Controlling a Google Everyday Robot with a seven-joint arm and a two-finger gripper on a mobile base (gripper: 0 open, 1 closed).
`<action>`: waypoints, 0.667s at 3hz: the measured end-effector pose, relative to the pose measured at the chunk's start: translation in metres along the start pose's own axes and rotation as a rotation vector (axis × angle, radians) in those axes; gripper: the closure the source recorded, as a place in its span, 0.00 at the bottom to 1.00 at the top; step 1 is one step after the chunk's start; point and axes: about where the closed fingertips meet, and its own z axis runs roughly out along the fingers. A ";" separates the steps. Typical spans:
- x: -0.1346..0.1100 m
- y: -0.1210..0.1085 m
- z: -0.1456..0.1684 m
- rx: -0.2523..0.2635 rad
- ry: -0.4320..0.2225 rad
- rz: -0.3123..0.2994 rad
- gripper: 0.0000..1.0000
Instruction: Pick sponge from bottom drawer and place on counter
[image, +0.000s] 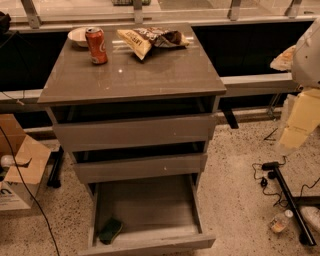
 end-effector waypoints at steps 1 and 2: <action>-0.001 0.000 0.003 0.000 -0.007 0.010 0.00; -0.006 -0.003 0.022 -0.005 -0.048 0.073 0.00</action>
Offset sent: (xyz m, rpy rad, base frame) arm 0.0231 0.0149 -0.0435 0.1383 0.0218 -0.1161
